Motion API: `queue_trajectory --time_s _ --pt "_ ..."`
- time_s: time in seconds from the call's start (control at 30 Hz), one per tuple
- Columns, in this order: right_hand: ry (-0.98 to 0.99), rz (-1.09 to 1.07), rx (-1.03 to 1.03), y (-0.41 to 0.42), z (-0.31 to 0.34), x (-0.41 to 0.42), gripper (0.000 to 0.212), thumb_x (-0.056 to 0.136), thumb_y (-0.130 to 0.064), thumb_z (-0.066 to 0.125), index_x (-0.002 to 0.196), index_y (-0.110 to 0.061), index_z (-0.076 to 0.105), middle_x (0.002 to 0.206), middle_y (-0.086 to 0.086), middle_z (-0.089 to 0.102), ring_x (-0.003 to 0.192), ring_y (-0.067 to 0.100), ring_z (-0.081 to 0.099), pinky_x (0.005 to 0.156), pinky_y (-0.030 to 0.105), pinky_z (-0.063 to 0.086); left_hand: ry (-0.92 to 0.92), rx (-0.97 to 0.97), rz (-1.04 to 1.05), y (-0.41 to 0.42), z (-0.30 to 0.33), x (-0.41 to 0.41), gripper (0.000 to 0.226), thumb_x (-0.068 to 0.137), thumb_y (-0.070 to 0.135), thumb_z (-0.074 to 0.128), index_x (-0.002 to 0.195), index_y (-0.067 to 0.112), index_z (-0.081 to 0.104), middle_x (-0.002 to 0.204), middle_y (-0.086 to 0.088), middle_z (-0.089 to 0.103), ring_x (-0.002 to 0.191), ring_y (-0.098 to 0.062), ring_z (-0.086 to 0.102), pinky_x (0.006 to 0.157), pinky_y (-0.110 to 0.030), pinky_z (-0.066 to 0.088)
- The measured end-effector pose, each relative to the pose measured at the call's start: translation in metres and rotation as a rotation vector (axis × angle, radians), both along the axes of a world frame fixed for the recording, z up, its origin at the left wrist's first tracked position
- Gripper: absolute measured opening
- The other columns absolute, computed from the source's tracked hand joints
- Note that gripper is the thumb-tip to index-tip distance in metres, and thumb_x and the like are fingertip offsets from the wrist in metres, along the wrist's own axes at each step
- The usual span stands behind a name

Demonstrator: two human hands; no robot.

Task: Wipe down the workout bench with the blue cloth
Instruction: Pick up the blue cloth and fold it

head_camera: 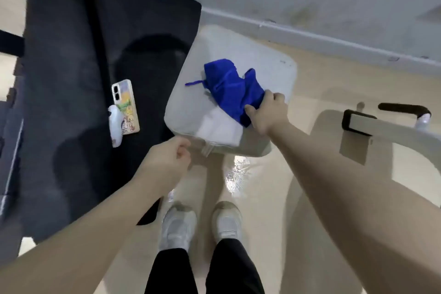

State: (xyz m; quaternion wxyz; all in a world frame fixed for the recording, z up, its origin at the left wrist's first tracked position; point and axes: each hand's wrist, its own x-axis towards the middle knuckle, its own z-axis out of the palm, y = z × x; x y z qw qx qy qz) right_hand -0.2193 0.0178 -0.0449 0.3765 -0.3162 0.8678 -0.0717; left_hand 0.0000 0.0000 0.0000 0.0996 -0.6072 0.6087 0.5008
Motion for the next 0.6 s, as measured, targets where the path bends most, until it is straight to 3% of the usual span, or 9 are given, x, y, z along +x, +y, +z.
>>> queue_trajectory --time_s 0.1,0.17,0.23,0.33,0.43,0.5,0.53,0.6 --pt "0.02 -0.002 0.025 -0.006 -0.004 0.0 0.032 0.084 -0.021 0.052 0.112 -0.008 0.045 0.111 0.012 0.051 0.106 0.031 0.046 0.076 0.031 0.037 -0.057 0.014 -0.14 0.001 -0.015 -0.002 0.034 0.096 0.014 0.045 0.128 0.016 0.055 0.113 -0.002 0.063 0.098 -0.015 0.059 0.075 -0.014 0.039" --pt "-0.16 -0.141 -0.063 -0.003 0.012 0.003 0.013 0.08 -0.011 0.053 0.09 -0.012 0.045 0.096 0.009 0.049 0.08 0.024 0.049 0.059 0.025 0.035 -0.07 0.035 -0.19 -0.002 -0.004 -0.004 0.034 0.096 0.012 0.044 0.127 0.015 0.055 0.111 -0.002 0.063 0.098 -0.015 0.058 0.074 -0.013 0.037" --pt "-0.335 -0.307 -0.148 0.005 0.041 0.003 0.016 0.075 0.0 0.051 0.077 -0.011 0.041 0.082 0.006 0.047 0.064 0.018 0.042 0.052 0.024 0.031 -0.081 0.071 -0.232 -0.01 0.018 -0.008 0.035 0.096 0.014 0.042 0.129 0.017 0.053 0.11 -0.001 0.063 0.093 -0.014 0.057 0.074 -0.015 0.039" --pt "-0.622 -0.471 -0.175 0.022 0.108 -0.004 0.024 0.073 0.012 0.046 0.073 -0.012 0.04 0.065 0.002 0.043 0.057 0.016 0.039 0.044 0.018 0.032 -0.043 0.064 -0.284 -0.025 0.071 -0.023 0.044 0.096 0.016 0.042 0.14 0.021 0.039 0.121 -0.002 0.059 0.088 -0.013 0.055 0.079 -0.022 0.046" --pt "-0.784 -0.466 -0.196 0.044 0.175 -0.018 0.025 0.057 0.007 0.047 0.068 -0.016 0.045 0.062 -0.002 0.044 0.06 0.015 0.041 0.048 0.02 0.033 0.12 -0.031 -0.374 -0.028 0.131 -0.045 0.066 0.093 0.017 0.051 0.15 0.024 0.018 0.147 0.0 0.035 0.108 -0.009 0.049 0.093 -0.021 0.038" --pt "-0.873 -0.461 -0.219 0.058 0.216 -0.028 0.036 0.047 0.004 0.042 0.074 -0.017 0.054 0.07 0.001 0.05 0.068 0.018 0.047 0.055 0.023 0.036 0.269 0.014 -0.438 -0.026 0.17 -0.063 0.08 0.089 0.021 0.061 0.151 0.028 0.011 0.151 0.009 0.024 0.126 0.002 0.034 0.099 -0.015 0.027" --pt "-0.923 -0.463 -0.219 0.066 0.233 -0.033 0.044 0.046 0.005 0.04 0.079 -0.017 0.059 0.077 0.004 0.055 0.073 0.02 0.051 0.058 0.024 0.041 0.319 0.093 -0.455 -0.024 0.187 -0.072 0.085 0.086 0.022 0.066 0.151 0.03 0.011 0.148 0.014 0.025 0.126 0.006 0.033 0.1 -0.013 0.027" --pt "-1.067 -0.458 -0.204 0.083 0.267 -0.044 0.057 0.048 0.009 0.038 0.092 -0.016 0.065 0.088 0.006 0.063 0.081 0.019 0.061 0.065 0.024 0.051 0.381 0.284 -0.411 -0.013 0.217 -0.085 0.079 0.083 0.021 0.07 0.146 0.034 0.025 0.134 0.019 0.045 0.111 0.012 0.049 0.089 -0.004 0.038"
